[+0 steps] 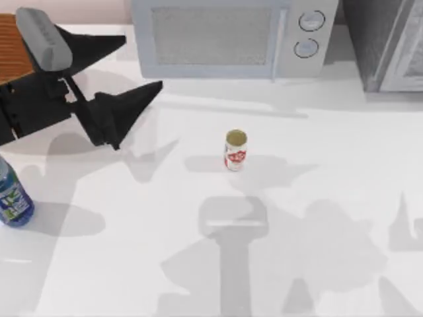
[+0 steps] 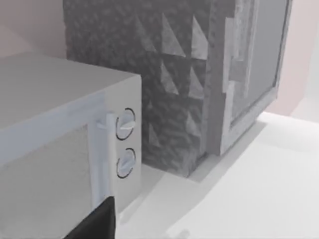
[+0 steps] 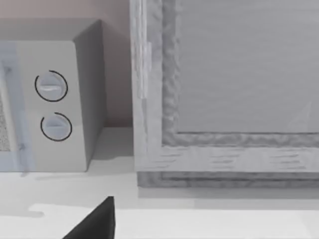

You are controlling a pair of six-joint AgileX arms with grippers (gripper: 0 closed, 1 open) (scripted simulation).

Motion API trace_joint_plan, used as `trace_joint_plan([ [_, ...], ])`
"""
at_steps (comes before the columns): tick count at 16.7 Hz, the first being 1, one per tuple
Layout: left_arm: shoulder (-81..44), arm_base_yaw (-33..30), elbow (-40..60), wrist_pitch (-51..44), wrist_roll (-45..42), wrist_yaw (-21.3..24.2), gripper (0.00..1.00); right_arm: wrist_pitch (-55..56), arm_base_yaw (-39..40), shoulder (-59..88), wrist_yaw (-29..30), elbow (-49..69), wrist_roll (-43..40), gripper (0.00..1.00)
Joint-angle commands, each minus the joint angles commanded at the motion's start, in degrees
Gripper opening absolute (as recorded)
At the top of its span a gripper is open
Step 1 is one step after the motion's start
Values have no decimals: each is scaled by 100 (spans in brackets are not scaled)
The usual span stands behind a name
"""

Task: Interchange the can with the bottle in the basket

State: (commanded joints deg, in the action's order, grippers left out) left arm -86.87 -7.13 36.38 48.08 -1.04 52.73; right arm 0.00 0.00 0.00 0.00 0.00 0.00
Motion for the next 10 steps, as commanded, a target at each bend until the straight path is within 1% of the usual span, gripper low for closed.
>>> trace_joint_plan([
  [3,1549,125,-710,-700,-11,-595,100,0,0,0,0,0,0,100],
  [7,3115,258,-1491,-1488,1,-1331,100,0,0,0,0,0,0,100],
  [10,4542,263,-2082,-2209,6,-2121,100,0,0,0,0,0,0,100],
])
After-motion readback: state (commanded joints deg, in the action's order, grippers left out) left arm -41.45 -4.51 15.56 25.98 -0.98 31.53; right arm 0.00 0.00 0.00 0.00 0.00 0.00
